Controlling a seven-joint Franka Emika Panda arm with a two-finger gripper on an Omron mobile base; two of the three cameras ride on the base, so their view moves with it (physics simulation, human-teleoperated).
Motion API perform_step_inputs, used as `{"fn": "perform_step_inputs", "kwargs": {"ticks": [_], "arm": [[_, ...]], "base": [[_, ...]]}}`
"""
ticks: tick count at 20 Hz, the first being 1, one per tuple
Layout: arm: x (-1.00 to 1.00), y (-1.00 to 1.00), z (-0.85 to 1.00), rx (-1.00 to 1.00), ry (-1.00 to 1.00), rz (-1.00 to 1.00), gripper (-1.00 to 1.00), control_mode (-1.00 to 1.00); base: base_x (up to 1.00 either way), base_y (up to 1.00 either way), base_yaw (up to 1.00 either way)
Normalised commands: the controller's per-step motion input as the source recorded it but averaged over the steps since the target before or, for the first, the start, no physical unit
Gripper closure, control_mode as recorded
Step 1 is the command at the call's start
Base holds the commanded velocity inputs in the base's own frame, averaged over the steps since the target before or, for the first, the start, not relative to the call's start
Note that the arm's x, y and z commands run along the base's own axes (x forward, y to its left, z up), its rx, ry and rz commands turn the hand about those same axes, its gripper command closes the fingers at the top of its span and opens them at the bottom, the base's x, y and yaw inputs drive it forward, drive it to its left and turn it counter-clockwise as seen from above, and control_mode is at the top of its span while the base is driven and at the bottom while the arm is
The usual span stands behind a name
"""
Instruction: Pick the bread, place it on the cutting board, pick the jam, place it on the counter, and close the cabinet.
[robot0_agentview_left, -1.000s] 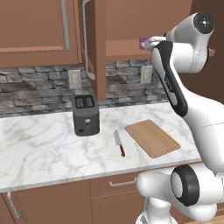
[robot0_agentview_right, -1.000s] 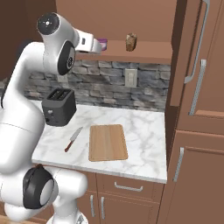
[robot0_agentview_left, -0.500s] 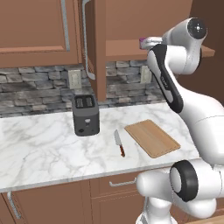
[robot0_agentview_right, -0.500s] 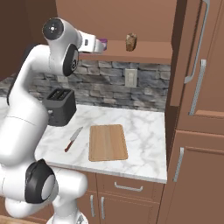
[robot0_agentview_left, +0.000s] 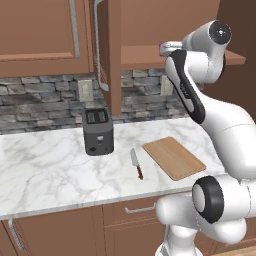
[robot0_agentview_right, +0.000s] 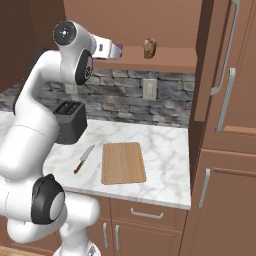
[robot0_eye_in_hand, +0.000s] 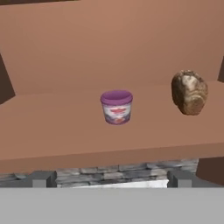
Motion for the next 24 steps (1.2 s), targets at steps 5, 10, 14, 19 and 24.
{"fn": "perform_step_inputs", "kwargs": {"ticks": [5, 10, 14, 19, 24], "arm": [[0.16, 0.0, 0.03, 0.0, 0.02, 0.0, -1.0, -1.0], [0.2, 0.0, 0.0, 0.0, 0.0, 0.0, -1.0, -1.0], [0.21, 0.0, 0.0, -0.01, 0.0, 0.0, -1.0, -1.0], [0.22, 0.0, 0.0, 0.0, 0.0, 0.0, -1.0, -1.0], [0.19, 0.0, -0.02, 0.0, 0.0, 0.0, -1.0, -1.0]], "base": [[0.0, 0.0, 0.0], [0.0, 0.0, 0.0], [0.0, 0.0, 0.0], [0.0, 0.0, 0.0], [0.0, 0.0, 0.0]]}}
